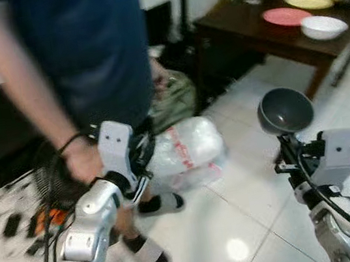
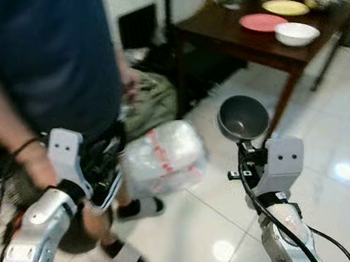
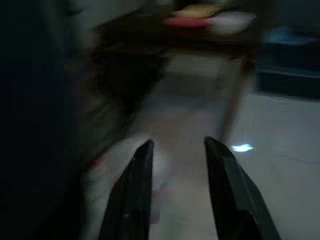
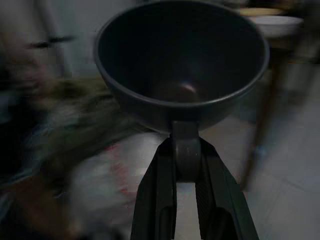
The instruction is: Setting the table
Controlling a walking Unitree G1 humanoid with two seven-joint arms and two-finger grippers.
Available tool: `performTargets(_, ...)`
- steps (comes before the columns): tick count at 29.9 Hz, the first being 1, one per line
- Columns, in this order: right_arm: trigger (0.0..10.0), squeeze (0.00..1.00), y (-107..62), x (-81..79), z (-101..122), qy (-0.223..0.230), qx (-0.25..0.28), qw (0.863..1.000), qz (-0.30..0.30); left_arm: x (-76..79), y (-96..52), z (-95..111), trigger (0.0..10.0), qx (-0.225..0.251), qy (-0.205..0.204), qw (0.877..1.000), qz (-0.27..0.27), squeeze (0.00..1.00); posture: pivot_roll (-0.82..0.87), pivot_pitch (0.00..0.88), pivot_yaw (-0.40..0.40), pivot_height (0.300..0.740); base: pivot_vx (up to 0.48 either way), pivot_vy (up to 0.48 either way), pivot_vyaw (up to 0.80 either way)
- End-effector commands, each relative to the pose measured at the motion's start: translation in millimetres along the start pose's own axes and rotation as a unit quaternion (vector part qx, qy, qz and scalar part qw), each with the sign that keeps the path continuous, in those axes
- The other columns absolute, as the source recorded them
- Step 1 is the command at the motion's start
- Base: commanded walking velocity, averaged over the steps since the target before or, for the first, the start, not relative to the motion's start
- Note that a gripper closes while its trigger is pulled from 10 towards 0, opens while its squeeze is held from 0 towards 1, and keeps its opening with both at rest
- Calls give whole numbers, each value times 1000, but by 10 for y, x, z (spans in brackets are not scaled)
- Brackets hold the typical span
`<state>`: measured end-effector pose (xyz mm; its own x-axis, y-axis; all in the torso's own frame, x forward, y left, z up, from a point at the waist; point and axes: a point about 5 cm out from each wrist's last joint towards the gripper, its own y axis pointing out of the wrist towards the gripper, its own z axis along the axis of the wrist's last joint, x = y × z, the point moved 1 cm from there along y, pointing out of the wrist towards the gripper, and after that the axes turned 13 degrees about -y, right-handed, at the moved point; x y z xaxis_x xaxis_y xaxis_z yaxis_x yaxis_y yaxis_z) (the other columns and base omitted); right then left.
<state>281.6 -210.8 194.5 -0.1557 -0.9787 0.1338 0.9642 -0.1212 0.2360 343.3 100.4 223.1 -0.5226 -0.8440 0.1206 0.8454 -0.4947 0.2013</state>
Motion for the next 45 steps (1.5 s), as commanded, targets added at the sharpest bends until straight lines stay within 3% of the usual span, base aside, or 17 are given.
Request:
performTargets(1,10000,0,-5,-22,49,-3,12,1000,5,5,-47,-29,10000,-6,-4,1000,-14,0,-24,132,86,740,0,0,-775)
performTargets(26,10000,0,8,-35,45,-5,14,1000,3,40,-50,-25,10000,-10,-10,999,-39,0,-22,119,97,740,0,0,-776)
performTargets(40,10000,0,4,-48,39,-2,15,1000,2,13,-35,-31,10000,-13,-6,999,-34,0,-25,109,102,740,0,0,-775)
performTargets(45,10000,0,10,-50,38,0,15,1000,1,-73,-17,-32,10000,-20,-5,1000,-6,0,-21,108,107,740,0,0,-775)
